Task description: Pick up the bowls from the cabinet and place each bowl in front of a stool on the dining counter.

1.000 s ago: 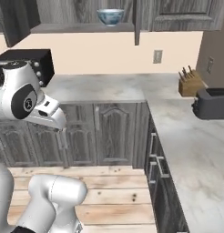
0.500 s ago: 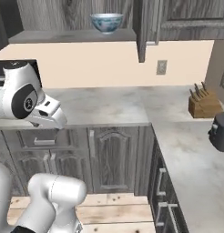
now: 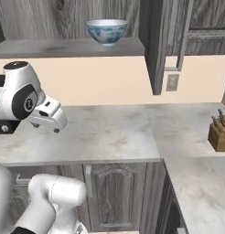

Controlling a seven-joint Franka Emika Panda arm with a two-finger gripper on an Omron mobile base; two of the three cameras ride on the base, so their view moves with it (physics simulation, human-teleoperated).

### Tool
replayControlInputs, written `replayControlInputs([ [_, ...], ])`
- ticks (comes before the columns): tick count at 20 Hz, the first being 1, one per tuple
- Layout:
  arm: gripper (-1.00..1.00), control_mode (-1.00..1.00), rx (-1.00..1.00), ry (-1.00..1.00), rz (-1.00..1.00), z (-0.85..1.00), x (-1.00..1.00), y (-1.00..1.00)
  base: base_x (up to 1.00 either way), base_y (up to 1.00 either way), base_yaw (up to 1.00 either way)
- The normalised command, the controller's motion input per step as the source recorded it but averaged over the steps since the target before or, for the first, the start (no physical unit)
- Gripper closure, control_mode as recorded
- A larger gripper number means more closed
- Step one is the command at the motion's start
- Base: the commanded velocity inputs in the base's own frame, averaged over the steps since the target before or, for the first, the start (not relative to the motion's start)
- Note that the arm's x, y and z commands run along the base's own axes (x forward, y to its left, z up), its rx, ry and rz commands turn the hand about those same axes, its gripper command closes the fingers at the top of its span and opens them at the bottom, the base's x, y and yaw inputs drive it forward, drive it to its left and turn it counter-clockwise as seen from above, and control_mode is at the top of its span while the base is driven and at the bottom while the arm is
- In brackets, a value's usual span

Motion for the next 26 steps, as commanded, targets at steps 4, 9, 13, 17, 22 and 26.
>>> replayControlInputs([
  [4,-1.00,1.00,0.00,0.00,0.00,0.00,0.00,0.00,0.85,-0.11,0.06],
  [9,-1.00,1.00,0.00,0.00,0.00,0.00,0.00,0.00,0.42,-0.17,0.10],
  [13,-1.00,1.00,0.00,0.00,0.00,0.00,0.00,0.00,0.05,-0.13,0.08],
  [17,-1.00,1.00,0.00,0.00,0.00,0.00,0.00,0.00,0.17,-0.07,0.06],
  [22,-1.00,1.00,0.00,0.00,0.00,0.00,0.00,0.00,0.13,-0.03,0.05],
  [26,-1.00,1.00,0.00,0.00,0.00,0.00,0.00,0.00,0.00,-0.06,0.02],
])
